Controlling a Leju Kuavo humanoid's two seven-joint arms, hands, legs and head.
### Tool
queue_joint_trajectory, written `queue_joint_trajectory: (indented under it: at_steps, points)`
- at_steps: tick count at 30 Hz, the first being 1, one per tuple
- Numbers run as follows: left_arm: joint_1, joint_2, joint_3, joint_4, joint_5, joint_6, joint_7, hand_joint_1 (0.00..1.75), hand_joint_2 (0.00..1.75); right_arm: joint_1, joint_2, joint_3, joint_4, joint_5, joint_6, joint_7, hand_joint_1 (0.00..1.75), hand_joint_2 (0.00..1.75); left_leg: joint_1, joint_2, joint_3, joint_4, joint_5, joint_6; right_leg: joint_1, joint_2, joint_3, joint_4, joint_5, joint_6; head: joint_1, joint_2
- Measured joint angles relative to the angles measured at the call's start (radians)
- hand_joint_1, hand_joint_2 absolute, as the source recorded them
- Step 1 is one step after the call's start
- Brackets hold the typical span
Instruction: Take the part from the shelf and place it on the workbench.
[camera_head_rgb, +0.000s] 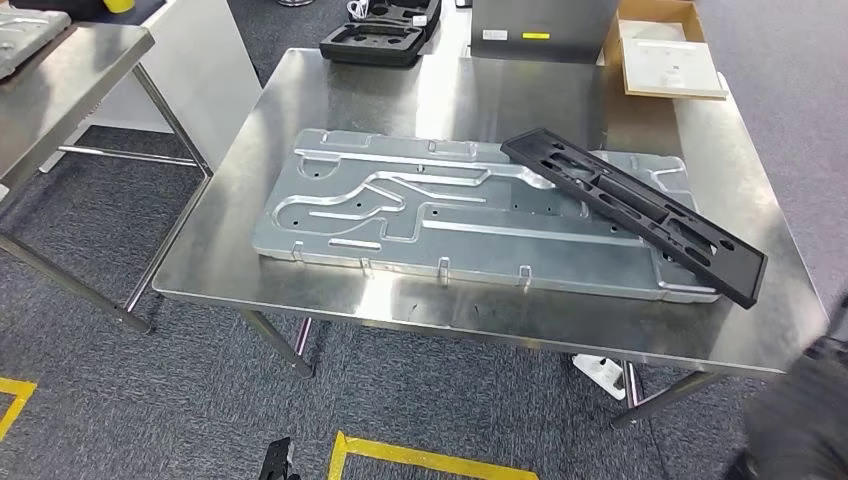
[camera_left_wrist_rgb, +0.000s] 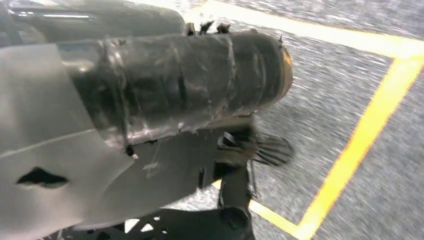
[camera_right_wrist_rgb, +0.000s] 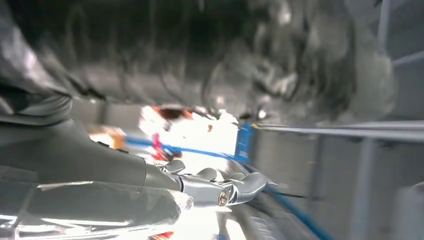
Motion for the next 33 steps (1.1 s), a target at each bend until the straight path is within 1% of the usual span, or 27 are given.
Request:
queue_joint_trajectory:
  at_steps: [2,4,5,6,7,9,10,11,12,13,14,16,17,19,20,21,22,24,25,26,27,28,29,30,31,32,33]
  points:
    - [-0.002,-0.01,0.002,0.0,0.005,0.023,0.024,0.0,0.0,0.017,0.042,-0.034,0.074,-0.126,0.0,-0.067,0.0,0.0,-0.005,-0.002,0.06,-0.103,-0.026,0.008,-0.002,0.0,0.0,-0.008,0.02,0.01,0.0,0.0]
    - [-0.004,-0.02,0.003,0.0,-0.003,0.041,0.045,0.0,0.0,0.021,0.069,-0.058,0.178,-0.177,0.0,-0.09,0.0,0.0,-0.005,0.0,0.058,-0.124,-0.007,0.018,-0.003,0.001,-0.002,-0.021,0.039,0.021,0.0,0.0]
    - [-0.005,-0.027,0.003,0.001,-0.011,0.049,0.051,0.0,0.0,0.022,0.081,-0.072,0.246,-0.18,0.0,-0.095,0.0,0.0,-0.005,0.001,0.051,-0.131,0.009,0.025,-0.001,0.002,-0.007,-0.019,0.03,0.026,0.002,0.0]
    - [-0.007,-0.033,0.003,0.001,-0.018,0.054,0.055,0.0,0.0,0.023,0.092,-0.088,0.317,-0.176,0.0,-0.103,0.0,0.0,-0.003,0.003,0.039,-0.137,0.026,0.033,-0.001,0.003,-0.016,-0.001,0.001,0.03,0.005,0.0]
    - [-0.009,-0.04,0.003,0.001,-0.026,0.058,0.056,0.0,0.0,0.024,0.101,-0.107,0.384,-0.172,0.0,-0.115,0.0,0.0,-0.003,0.003,0.025,-0.138,0.041,0.041,-0.001,0.004,-0.03,0.042,-0.048,0.033,0.009,0.0]
    - [-0.011,-0.049,0.003,0.001,-0.034,0.061,0.057,0.0,0.0,0.023,0.121,-0.149,0.498,-0.172,0.0,-0.153,0.0,0.0,-0.005,0.002,-0.013,-0.127,0.063,0.048,-0.003,0.005,-0.061,0.169,-0.141,0.037,0.011,0.0]
    - [-0.011,-0.053,0.003,0.002,-0.036,0.061,0.057,0.0,0.0,0.022,0.131,-0.171,0.554,-0.173,0.0,-0.165,0.0,0.0,-0.006,0.002,-0.034,-0.118,0.071,0.048,-0.002,0.005,-0.069,0.229,-0.156,0.039,0.011,0.0]
    - [-0.01,-0.054,0.003,0.002,-0.037,0.061,0.057,0.0,0.0,0.021,0.142,-0.191,0.612,-0.174,0.0,-0.164,0.0,0.0,-0.006,0.003,-0.053,-0.109,0.078,0.047,-0.003,0.005,-0.067,0.264,-0.145,0.04,0.011,0.0]
    - [-0.01,-0.056,0.003,0.002,-0.039,0.061,0.056,0.0,0.0,0.021,0.152,-0.208,0.671,-0.178,0.0,-0.148,0.0,0.0,-0.006,0.003,-0.073,-0.098,0.083,0.045,-0.005,0.005,-0.048,0.264,-0.117,0.041,0.011,0.0]
    - [-0.01,-0.058,0.003,0.002,-0.042,0.061,0.055,0.0,0.0,0.019,0.162,-0.223,0.73,-0.188,0.0,-0.129,0.0,0.0,-0.005,0.004,-0.093,-0.085,0.088,0.043,-0.007,0.005,-0.01,0.229,-0.088,0.042,0.011,0.0]
    - [-0.01,-0.06,0.003,0.002,-0.045,0.061,0.052,0.0,0.0,0.016,0.169,-0.236,0.788,-0.21,0.0,-0.113,0.0,0.0,-0.006,0.005,-0.111,-0.072,0.092,0.039,-0.009,0.004,0.035,0.169,-0.081,0.041,0.011,0.0]
    - [-0.01,-0.064,0.003,0.002,-0.049,0.055,0.044,0.0,0.0,0.002,0.18,-0.256,0.92,-0.293,0.012,-0.115,0.0,0.0,-0.007,0.006,-0.136,-0.05,0.099,0.031,-0.005,0.004,0.114,0.045,-0.106,0.036,0.01,0.0]
    - [-0.01,-0.066,0.003,0.002,-0.05,0.049,0.04,0.0,0.0,-0.005,0.186,-0.263,0.998,-0.346,0.024,-0.124,0.0,0.0,-0.007,0.006,-0.142,-0.045,0.104,0.026,-0.001,0.004,0.129,0.012,-0.122,0.032,0.01,0.0]
    - [-0.007,-0.067,0.003,0.002,-0.051,0.034,0.037,0.0,0.0,-0.007,0.197,-0.27,1.154,-0.426,0.056,-0.132,0.0,0.0,-0.004,0.004,-0.149,-0.042,0.115,0.015,0.003,0.003,0.128,-0.003,-0.117,0.021,0.008,0.0]
    - [-0.005,-0.068,0.003,0.002,-0.054,0.025,0.039,0.0,0.0,-0.005,0.204,-0.271,1.22,-0.441,0.074,-0.115,0.0,0.0,-0.002,0.003,-0.155,-0.036,0.108,0.009,0.003,0.001,0.122,-0.005,-0.109,0.015,0.009,0.0]
    - [-0.003,-0.068,0.003,0.002,-0.058,0.017,0.044,0.0,0.0,-0.002,0.21,-0.271,1.278,-0.447,0.094,-0.086,0.0,0.0,-0.001,0.002,-0.166,-0.018,0.084,0.003,0.001,-0.001,0.113,-0.005,-0.1,0.008,0.008,0.0]
    - [-0.002,-0.069,0.003,0.002,-0.064,0.008,0.051,0.0,0.0,-0.001,0.217,-0.271,1.331,-0.45,0.117,-0.045,0.0,0.0,0.001,0.003,-0.182,0.018,0.042,-0.003,0.0,-0.002,0.101,-0.005,-0.09,0.002,0.006,0.0]
    - [-0.003,-0.069,0.003,0.002,-0.074,-0.008,0.065,0.0,0.0,-0.003,0.228,-0.271,1.419,-0.453,0.163,0.044,0.0,0.0,0.004,0.004,-0.215,0.146,-0.062,-0.012,0.0,-0.003,0.074,-0.002,-0.071,-0.004,0.002,0.0]
    - [-0.004,-0.069,0.002,0.002,-0.078,-0.014,0.071,0.0,0.0,-0.006,0.231,-0.271,1.459,-0.453,0.18,0.081,0.0,0.0,0.005,0.004,-0.223,0.21,-0.091,-0.014,0.002,-0.004,0.059,0.001,-0.061,-0.005,0.002,0.0]
    - [-0.004,-0.069,0.002,0.002,-0.082,-0.021,0.078,0.0,0.0,-0.008,0.234,-0.271,1.497,-0.455,0.196,0.113,0.0,0.0,0.005,0.004,-0.22,0.25,-0.096,-0.014,0.003,-0.005,0.044,0.004,-0.052,-0.005,0.002,0.0]
    - [-0.004,-0.069,0.001,0.002,-0.086,-0.034,0.089,0.0,0.0,-0.012,0.237,-0.271,1.535,-0.459,0.216,0.144,0.0,0.0,0.005,0.004,-0.201,0.255,-0.077,-0.012,0.004,-0.006,0.031,0.007,-0.044,-0.005,0.002,0.0]
    - [-0.004,-0.069,-0.001,0.002,-0.095,-0.056,0.106,0.0,0.0,-0.017,0.24,-0.271,1.575,-0.467,0.246,0.183,0.0,0.0,0.005,0.003,-0.165,0.227,-0.047,-0.009,0.005,-0.006,0.018,0.009,-0.035,-0.004,0.002,0.0]
    - [-0.004,-0.068,-0.005,0.002,-0.11,-0.088,0.131,0.0,0.0,-0.02,0.244,-0.271,1.612,-0.479,0.283,0.222,0.0,0.0,0.004,0.003,-0.115,0.169,-0.02,-0.005,0.005,-0.005,0.008,0.011,-0.027,-0.004,0.002,0.0]
    - [-0.005,-0.066,-0.011,0.002,-0.129,-0.125,0.157,0.0,0.0,-0.023,0.248,-0.271,1.647,-0.494,0.323,0.257,0.0,0.0,0.003,0.002,-0.056,0.091,-0.011,0.0,0.006,-0.004,-0.001,0.013,-0.018,-0.002,0.002,0.0]
    - [-0.007,-0.064,-0.019,0.002,-0.152,-0.159,0.182,0.0,0.0,-0.024,0.254,-0.271,1.677,-0.51,0.356,0.281,0.0,0.0,0.0,0.001,-0.001,0.009,-0.017,0.003,0.007,-0.002,-0.007,0.013,-0.009,0.001,0.002,0.0]
    - [-0.009,-0.062,-0.029,0.002,-0.173,-0.184,0.202,0.0,0.0,-0.026,0.259,-0.272,1.701,-0.525,0.377,0.292,0.0,0.0,-0.003,0.0,0.035,-0.05,-0.027,0.007,0.006,-0.001,-0.01,0.01,0.002,0.005,0.002,0.0]
    - [-0.011,-0.061,-0.041,0.002,-0.192,-0.2,0.216,0.0,0.0,-0.027,0.265,-0.273,1.722,-0.539,0.388,0.294,0.0,0.0,-0.006,0.0,0.053,-0.086,-0.036,0.011,0.005,0.0,-0.012,0.005,0.014,0.01,0.001,0.0]
